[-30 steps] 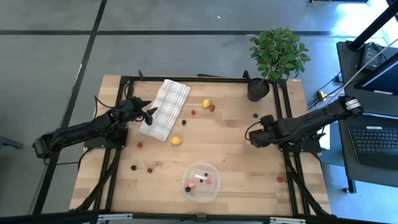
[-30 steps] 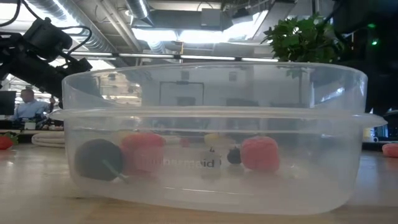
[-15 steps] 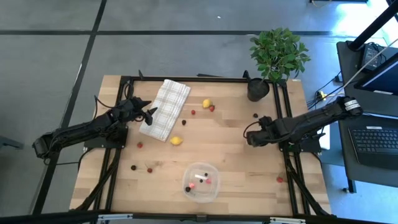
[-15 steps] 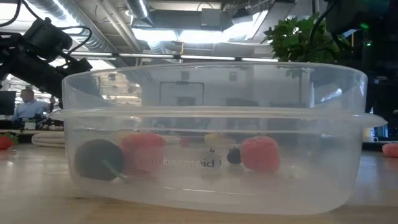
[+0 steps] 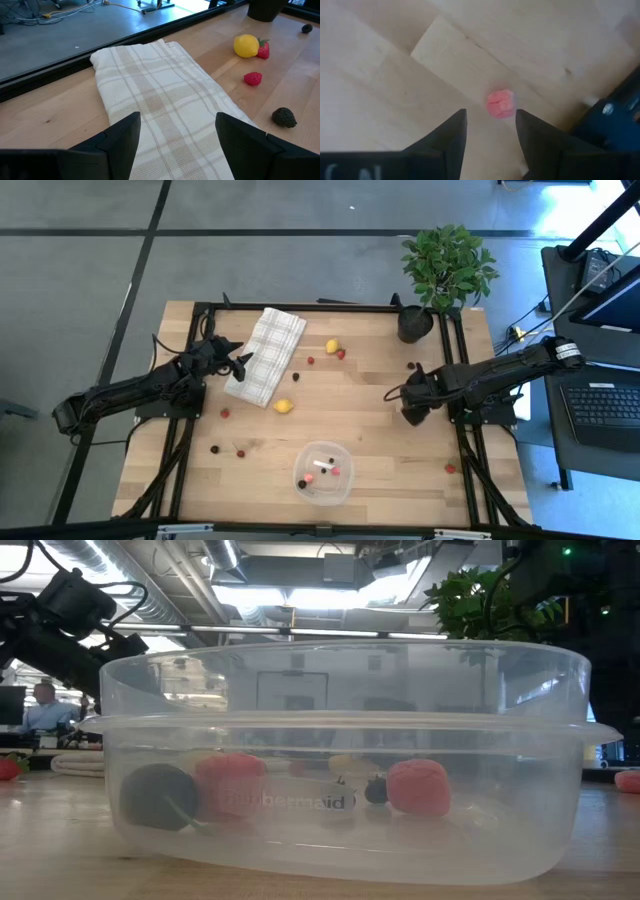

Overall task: Pick and placing Produce into tupperware
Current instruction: Put the peach into the transparent bin

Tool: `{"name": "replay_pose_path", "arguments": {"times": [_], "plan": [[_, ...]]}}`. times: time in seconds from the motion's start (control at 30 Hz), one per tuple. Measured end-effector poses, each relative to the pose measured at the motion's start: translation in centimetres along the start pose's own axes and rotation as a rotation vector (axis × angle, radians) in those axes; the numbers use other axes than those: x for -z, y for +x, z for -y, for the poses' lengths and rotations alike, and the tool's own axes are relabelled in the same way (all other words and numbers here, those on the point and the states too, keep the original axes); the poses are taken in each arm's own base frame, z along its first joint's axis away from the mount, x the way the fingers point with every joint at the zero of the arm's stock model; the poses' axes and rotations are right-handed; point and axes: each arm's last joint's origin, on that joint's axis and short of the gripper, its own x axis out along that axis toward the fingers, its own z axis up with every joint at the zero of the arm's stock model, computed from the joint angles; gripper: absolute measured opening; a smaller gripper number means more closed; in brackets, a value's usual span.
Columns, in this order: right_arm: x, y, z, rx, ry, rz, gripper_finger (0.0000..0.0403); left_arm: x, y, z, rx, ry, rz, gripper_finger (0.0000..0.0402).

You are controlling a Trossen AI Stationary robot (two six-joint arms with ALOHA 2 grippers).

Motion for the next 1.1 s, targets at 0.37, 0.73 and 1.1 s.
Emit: {"name": "replay_pose_path", "arguments": {"times": [0.37, 0.73, 1.1], "plan": [[0.2, 0.9, 0.5, 0.030, -0.207, -0.018, 0.0172, 0.0, 0.0, 0.0, 0.000, 0.004, 0.000, 0.0250], [1.0, 4.5, 1.3, 0.002, -0.251, -0.010, 0.0172, 0.0, 0.0, 0.0, 0.000, 0.003, 0.000, 0.0250], [1.5, 5.6, 1.7, -0.012, -0.175, -0.042, 0.0119, 0.0, 0.0, 0.0, 0.000, 0.003, 0.000, 0.0250]]}}
